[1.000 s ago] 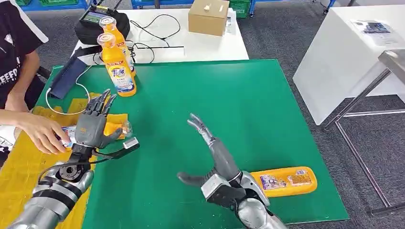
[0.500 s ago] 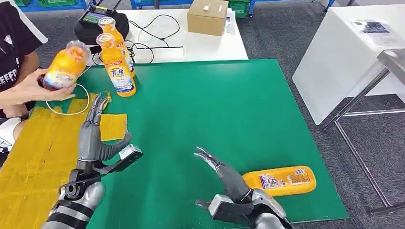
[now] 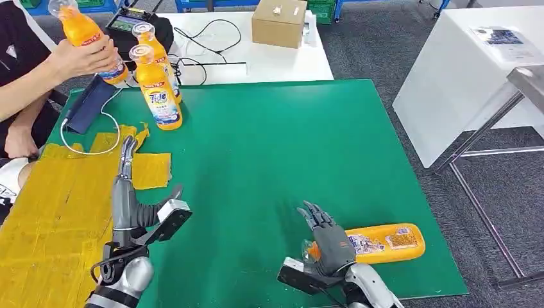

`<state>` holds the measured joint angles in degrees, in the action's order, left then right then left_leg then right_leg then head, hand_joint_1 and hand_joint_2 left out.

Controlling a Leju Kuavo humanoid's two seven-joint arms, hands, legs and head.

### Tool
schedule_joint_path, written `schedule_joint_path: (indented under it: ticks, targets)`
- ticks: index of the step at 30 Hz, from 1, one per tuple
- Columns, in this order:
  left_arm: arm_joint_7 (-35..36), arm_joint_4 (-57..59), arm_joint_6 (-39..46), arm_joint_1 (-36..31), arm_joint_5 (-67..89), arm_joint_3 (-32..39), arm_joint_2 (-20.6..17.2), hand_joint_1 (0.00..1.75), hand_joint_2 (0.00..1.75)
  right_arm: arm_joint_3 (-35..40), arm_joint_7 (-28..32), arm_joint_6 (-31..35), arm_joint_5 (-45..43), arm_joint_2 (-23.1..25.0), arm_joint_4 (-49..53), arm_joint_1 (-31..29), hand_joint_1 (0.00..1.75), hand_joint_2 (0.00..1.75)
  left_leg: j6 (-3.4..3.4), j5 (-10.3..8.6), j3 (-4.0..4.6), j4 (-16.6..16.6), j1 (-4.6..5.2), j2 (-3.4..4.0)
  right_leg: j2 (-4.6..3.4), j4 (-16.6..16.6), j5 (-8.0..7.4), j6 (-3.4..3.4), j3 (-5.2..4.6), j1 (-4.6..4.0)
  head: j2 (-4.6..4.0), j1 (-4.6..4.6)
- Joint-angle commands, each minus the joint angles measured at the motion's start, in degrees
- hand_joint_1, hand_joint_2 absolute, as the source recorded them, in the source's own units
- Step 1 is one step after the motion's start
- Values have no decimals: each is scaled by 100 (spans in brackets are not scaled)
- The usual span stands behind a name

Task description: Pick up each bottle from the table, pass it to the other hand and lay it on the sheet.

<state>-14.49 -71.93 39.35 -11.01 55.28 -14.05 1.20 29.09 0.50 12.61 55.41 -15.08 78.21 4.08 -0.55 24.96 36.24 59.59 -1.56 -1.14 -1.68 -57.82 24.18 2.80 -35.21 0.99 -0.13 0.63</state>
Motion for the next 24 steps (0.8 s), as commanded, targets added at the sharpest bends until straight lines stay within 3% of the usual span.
schedule_joint_path:
  ticks: [1, 12, 24]
  targets:
    - [53, 81, -123, -58, -38, 169, 155, 0, 175, 44, -33, -66, 80, 72, -542, -141, 0, 175, 6, 2, -13, -6, 1, 6, 6, 7, 1, -6, 12, -2, 0, 0]
    - [8, 115, -110, -15, -124, 242, 125, 0, 175, 419, 441, -318, -172, -388, 174, 125, 0, 175, 11, 6, -34, -13, 5, 8, 15, 10, 6, -13, 31, -1, 0, 0]
    - [9, -22, -167, 187, -145, 504, 137, 0, 175, 622, -180, -138, 317, -1246, 1120, 486, 0, 175, 13, 9, -25, -5, 8, 8, 12, 3, 8, -7, 24, 3, 0, 0]
